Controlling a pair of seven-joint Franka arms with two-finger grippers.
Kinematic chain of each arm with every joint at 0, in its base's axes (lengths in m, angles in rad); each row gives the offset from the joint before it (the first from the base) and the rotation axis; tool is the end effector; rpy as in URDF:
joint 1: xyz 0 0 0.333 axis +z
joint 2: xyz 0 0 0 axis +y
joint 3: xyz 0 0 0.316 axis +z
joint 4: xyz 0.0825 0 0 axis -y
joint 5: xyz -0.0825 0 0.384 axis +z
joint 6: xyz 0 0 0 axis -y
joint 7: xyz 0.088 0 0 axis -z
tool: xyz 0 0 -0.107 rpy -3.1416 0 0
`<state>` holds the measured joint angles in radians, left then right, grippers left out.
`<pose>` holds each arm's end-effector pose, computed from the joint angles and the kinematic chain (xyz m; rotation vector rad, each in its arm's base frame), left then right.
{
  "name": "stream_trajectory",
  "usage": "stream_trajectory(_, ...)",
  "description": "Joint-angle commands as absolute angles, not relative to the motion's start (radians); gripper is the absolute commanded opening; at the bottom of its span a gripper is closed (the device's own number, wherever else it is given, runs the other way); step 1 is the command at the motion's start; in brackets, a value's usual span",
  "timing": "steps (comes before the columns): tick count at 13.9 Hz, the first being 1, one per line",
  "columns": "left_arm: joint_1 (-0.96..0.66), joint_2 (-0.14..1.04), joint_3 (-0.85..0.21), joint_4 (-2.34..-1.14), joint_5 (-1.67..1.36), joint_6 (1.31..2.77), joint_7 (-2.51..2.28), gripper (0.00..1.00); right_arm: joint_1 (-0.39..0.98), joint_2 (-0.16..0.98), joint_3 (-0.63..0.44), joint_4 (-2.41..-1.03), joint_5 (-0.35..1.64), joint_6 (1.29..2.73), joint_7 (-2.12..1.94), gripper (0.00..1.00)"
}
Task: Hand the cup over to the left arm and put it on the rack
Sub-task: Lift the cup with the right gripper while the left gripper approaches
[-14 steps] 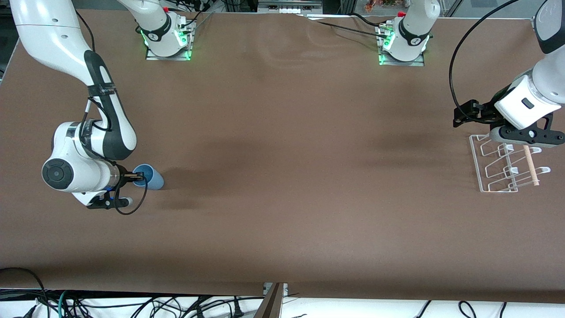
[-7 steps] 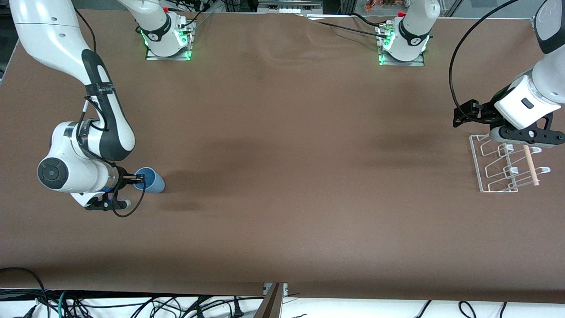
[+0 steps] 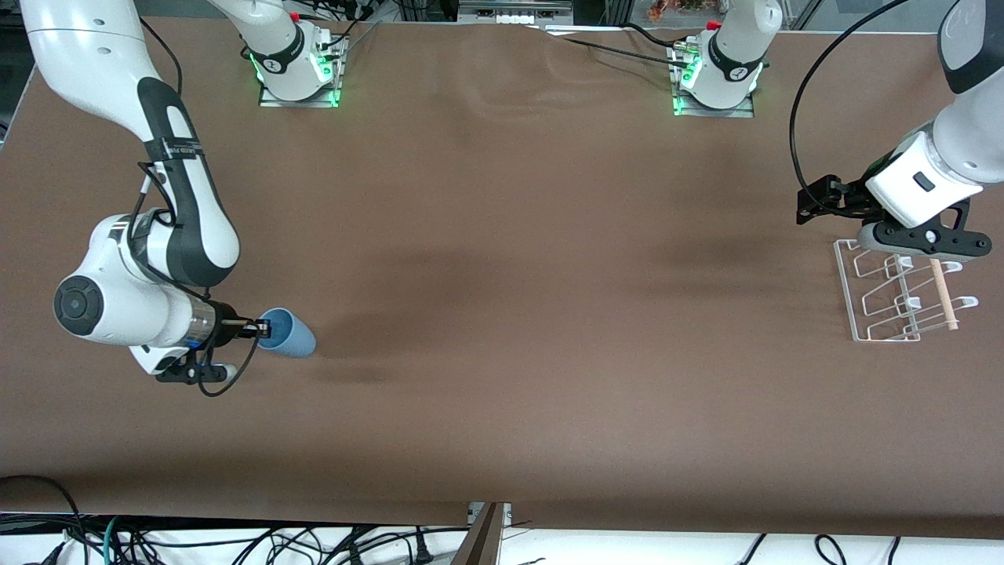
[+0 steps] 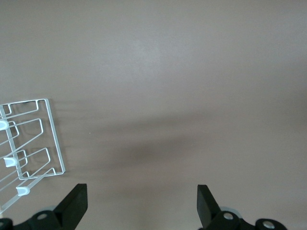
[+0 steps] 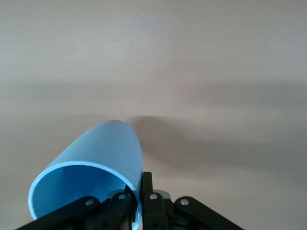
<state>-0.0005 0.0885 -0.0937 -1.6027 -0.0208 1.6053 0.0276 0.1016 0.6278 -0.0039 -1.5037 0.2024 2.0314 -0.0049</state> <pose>0.5771 -0.0546 0.5624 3.1069 -0.1869 -0.1346 0.6944 0.0799 0.2917 -2.9679 -0.0058 0.1603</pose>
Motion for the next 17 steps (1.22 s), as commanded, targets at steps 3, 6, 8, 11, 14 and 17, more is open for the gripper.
stream_trajectory(3,-0.017,0.107,-0.092,-1.568,-0.012,1.583,0.031,1.00,0.198,0.624,-0.003,-1.464,0.271,2.029,0.159,0.00)
stream_trajectory(6,-0.017,0.132,-0.092,-1.566,-0.014,1.580,0.031,1.00,0.265,0.632,0.012,-1.445,0.302,2.037,0.238,0.00)
stream_trajectory(8,-0.017,0.137,-0.092,-1.566,-0.031,1.582,0.084,1.00,0.284,0.632,0.035,-1.445,0.400,2.081,0.241,0.00)
stream_trajectory(11,0.001,0.190,-0.087,-1.566,-0.153,1.592,0.277,1.00,0.328,0.635,0.060,-1.410,0.488,2.129,0.332,0.00)
stream_trajectory(14,0.005,0.241,-0.087,-1.568,-0.257,1.614,0.411,1.00,0.383,0.664,0.060,-1.327,0.494,2.131,0.440,0.00)
stream_trajectory(17,0.000,0.285,-0.087,-1.585,-0.452,1.670,0.589,1.00,0.426,0.676,0.067,-1.289,0.609,2.152,0.500,0.00)
